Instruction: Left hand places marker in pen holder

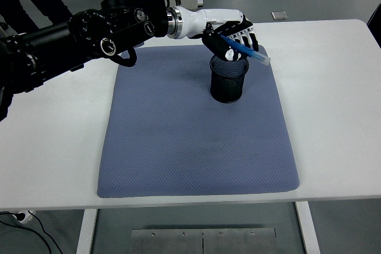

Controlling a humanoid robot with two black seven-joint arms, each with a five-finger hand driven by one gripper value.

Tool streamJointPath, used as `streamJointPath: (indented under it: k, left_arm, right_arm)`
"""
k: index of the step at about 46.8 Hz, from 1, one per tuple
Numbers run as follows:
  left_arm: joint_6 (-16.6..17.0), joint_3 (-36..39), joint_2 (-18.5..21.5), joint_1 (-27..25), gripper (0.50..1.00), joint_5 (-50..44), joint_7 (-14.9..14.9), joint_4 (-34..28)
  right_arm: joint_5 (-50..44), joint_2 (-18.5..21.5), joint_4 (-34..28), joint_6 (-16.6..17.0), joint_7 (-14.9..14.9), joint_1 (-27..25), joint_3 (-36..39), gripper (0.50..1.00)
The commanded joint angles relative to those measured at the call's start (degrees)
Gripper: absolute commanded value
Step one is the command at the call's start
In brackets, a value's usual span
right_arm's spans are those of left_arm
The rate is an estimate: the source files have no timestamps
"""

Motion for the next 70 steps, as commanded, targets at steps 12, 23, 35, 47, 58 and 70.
streamJointPath:
  k: [12,23,35,47,58,70]
  left_arm:
    - [0.44,-3.01,-0.19,4.89,0.514,-6.11,-0.16,1.66]
    - [0.79,-4.33,-0.19,8.05,0.522,-11.74,-1.31,2.89]
    - [1.23,-7.50,-0.19,11.13,0.522,-15.08,-1.92,3.51]
    - [3.52,-8.20,-0.19,13.68,0.522,-19.82,-2.27,3.51]
    - [5.10,-8.29,-0.19,14.82,0.522,-23.51,-4.21,3.51]
    - [6.59,-9.17,-0.19,15.26,0.522,-24.13,-4.30,3.51]
  right_arm:
    - [0.00,0.00,-0.02,0.00,-0.03,-0.01,-0.05,1.000]
    - [0.00,0.00,-0.02,0.00,-0.03,-0.01,-0.05,1.000]
    - [0.00,0.00,-0.02,0.00,0.06,-0.01,-0.05,1.000]
    - [0.00,0.00,-0.02,0.00,-0.03,0.08,-0.05,1.000]
    - [0.00,0.00,-0.02,0.00,-0.03,-0.01,0.04,1.000]
    - [0.00,0.00,-0.02,0.00,-0.03,-0.01,0.04,1.000]
